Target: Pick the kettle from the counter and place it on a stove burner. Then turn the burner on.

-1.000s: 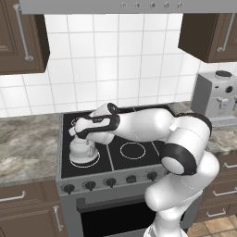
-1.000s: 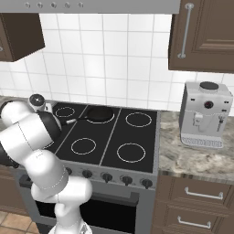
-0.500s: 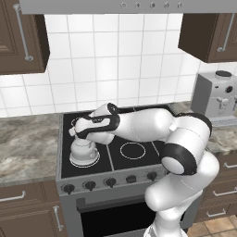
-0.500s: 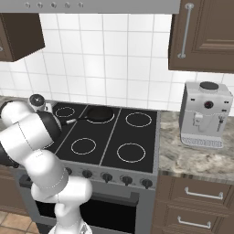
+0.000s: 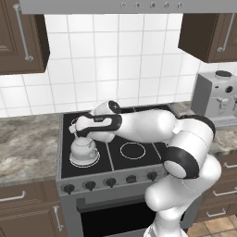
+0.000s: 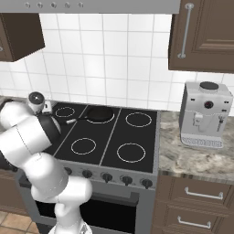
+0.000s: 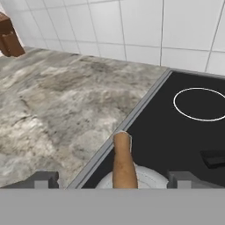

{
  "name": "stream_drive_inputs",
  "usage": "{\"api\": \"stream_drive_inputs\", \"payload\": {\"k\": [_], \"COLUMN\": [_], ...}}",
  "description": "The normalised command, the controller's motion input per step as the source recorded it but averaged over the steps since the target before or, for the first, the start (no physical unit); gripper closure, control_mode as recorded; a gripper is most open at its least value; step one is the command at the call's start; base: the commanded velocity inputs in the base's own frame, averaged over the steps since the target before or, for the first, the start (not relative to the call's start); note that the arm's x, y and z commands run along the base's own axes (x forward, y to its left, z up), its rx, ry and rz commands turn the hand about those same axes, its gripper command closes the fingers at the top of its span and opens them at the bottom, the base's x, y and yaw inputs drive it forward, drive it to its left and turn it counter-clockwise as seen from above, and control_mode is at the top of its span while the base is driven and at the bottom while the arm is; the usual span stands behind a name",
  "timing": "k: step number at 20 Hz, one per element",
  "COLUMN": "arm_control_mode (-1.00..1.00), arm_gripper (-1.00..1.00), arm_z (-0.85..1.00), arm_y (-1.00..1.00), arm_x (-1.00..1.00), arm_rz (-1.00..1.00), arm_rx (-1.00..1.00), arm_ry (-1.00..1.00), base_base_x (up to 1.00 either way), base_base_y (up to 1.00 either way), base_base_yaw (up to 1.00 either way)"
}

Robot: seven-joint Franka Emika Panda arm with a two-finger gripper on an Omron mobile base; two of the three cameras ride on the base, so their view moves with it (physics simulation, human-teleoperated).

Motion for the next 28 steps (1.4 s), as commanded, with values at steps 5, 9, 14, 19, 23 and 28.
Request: {"api": "stream_drive_inputs", "payload": {"k": [5, 9, 14, 19, 23, 28], "arm_control_mode": [-1.0, -1.0, -1.0, -1.0, -1.0, -1.0], "arm_gripper": [-1.0, -1.0, -1.0, -1.0, -1.0, -1.0], "arm_z": [0.95, 1.0, 1.0, 0.93, 0.05, -0.03], "arm_y": [0.0, -0.01, -0.25, -0.46, -0.36, 0.0], "arm_x": [0.0, -0.07, -0.65, -0.94, -0.57, -0.09], "arm_rz": [-0.02, -0.09, -0.17, -0.19, -0.12, 0.0], "arm_rx": [0.0, 0.01, 0.11, 0.16, 0.06, 0.0], "arm_ry": [0.0, 0.03, 0.12, 0.17, -0.01, 0.0], "base_base_x": [0.0, 0.0, 0.0, 0.0, 0.0, 0.0], "base_base_y": [0.0, 0.0, 0.0, 0.0, 0.0, 0.0], "base_base_yaw": [0.0, 0.0, 0.0, 0.0, 0.0, 0.0]}}
